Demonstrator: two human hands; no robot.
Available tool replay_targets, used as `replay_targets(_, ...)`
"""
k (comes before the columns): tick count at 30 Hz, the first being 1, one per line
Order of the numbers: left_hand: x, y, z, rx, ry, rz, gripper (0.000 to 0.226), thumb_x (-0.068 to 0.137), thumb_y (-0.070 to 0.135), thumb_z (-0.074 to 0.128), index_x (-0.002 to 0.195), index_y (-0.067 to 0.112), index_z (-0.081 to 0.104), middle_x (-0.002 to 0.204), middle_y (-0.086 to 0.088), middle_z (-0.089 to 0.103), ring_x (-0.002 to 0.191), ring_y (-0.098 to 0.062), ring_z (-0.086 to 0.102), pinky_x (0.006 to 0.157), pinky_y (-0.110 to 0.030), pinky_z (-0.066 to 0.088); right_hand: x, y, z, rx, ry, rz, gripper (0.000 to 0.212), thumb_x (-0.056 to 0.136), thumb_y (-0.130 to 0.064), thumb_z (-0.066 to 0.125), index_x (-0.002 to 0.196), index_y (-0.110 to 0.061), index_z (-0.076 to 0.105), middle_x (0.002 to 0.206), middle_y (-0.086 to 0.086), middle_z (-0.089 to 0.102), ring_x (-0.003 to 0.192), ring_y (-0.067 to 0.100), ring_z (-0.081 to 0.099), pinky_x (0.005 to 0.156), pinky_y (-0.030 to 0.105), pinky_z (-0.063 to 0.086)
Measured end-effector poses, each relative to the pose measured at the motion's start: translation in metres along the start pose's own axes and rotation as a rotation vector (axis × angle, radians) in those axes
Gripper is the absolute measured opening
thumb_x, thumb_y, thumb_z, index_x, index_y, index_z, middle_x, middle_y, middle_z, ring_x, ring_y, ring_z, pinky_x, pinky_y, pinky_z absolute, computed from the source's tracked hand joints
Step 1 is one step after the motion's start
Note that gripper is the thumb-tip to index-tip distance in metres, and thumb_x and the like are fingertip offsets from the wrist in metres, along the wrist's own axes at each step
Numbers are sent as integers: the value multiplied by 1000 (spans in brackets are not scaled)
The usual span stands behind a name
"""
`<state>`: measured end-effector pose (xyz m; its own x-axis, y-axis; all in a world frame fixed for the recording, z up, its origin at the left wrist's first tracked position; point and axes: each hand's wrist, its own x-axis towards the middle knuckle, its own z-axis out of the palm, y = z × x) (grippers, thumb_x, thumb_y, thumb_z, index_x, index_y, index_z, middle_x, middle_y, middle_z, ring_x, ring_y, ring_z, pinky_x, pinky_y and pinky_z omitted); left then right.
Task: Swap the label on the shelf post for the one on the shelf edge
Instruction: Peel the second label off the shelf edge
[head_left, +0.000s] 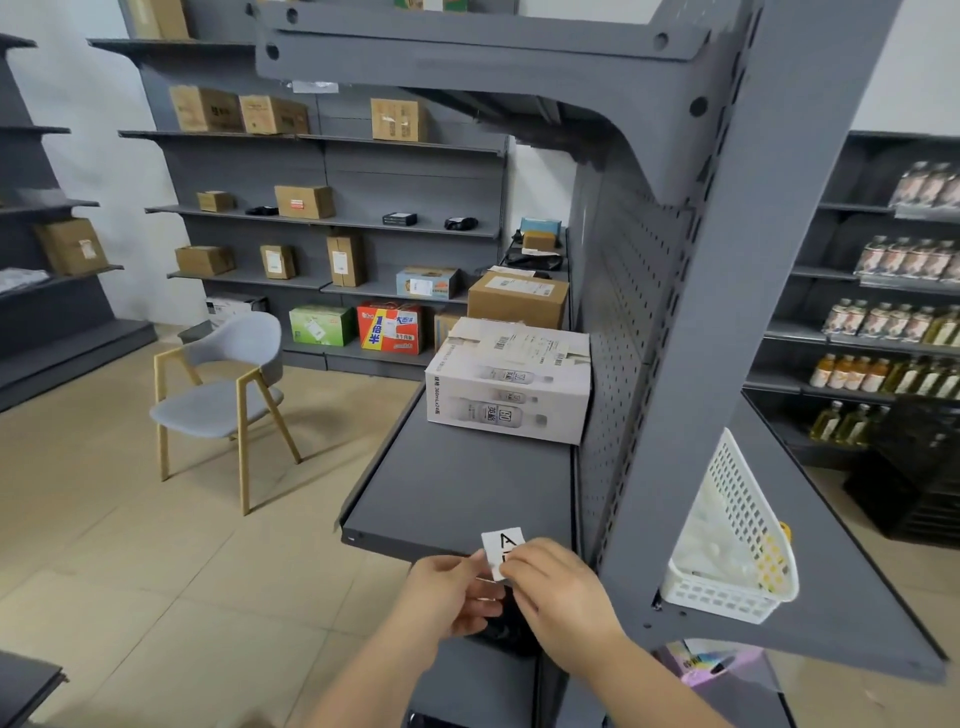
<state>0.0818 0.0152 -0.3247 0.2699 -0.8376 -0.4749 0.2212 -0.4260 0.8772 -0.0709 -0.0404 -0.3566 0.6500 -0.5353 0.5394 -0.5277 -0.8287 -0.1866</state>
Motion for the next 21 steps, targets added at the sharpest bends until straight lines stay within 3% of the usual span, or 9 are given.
replay_targets(4,3,10,12,-116,20,6,18,93,18,60,91,2,66,48,0,66,54,-23,63,53,-27,53,-5,-5,-14,-1,56,-62,16,75,-1,67,84,-14,65,84,-1,67,74,21,58,63,30,52)
replay_targets(6,4,17,14,-168,60,19,17,91,15,61,94,-1,68,57,-7,69,49,-20,52,51,-25,52,-7,-6,-21,-9,95,-106,17,75,0,68,86,-13,65,86,0,67,77,21,58,67,28,51)
replay_targets(9,-1,27,15,-197,61,38,11,89,10,62,94,3,69,63,-11,73,34,-13,52,45,-22,47,-9,-5,-32,-2,173,-147,17,76,2,67,89,-10,65,93,1,61,84,23,55,73,28,49)
replay_targets(13,-13,38,22,-169,13,126,12,88,15,64,93,7,71,81,-18,78,55,-18,61,52,-25,52,-12,-1,-48,-11,214,-163,9,86,-7,59,93,-8,65,105,-1,51,91,24,53,79,30,49)
replay_targets(15,-19,45,27,-143,12,192,11,89,16,65,90,8,73,79,-15,79,64,-22,63,58,-29,54,-13,1,-60,12,229,-174,11,90,-14,60,98,-10,65,110,-1,53,96,23,55,81,31,50)
replay_targets(17,-27,54,30,-123,15,264,12,90,14,64,87,7,74,71,-11,77,59,-20,61,56,-29,54,-14,1,-75,51,254,-181,23,88,-26,67,106,-12,65,114,1,57,100,23,56,88,29,48)
replay_targets(19,-38,63,34,-66,37,340,14,91,13,63,84,8,74,66,-6,76,56,-17,62,50,-25,53,-14,-3,-93,135,313,-80,31,88,-34,66,111,-14,65,117,2,60,105,19,57,94,26,45)
replay_targets(21,-53,70,39,29,34,420,15,92,15,62,85,11,75,71,-5,79,60,-17,68,53,-25,54,-9,-14,-111,294,407,152,26,87,-31,65,112,-22,65,112,-6,62,105,11,59,93,23,46)
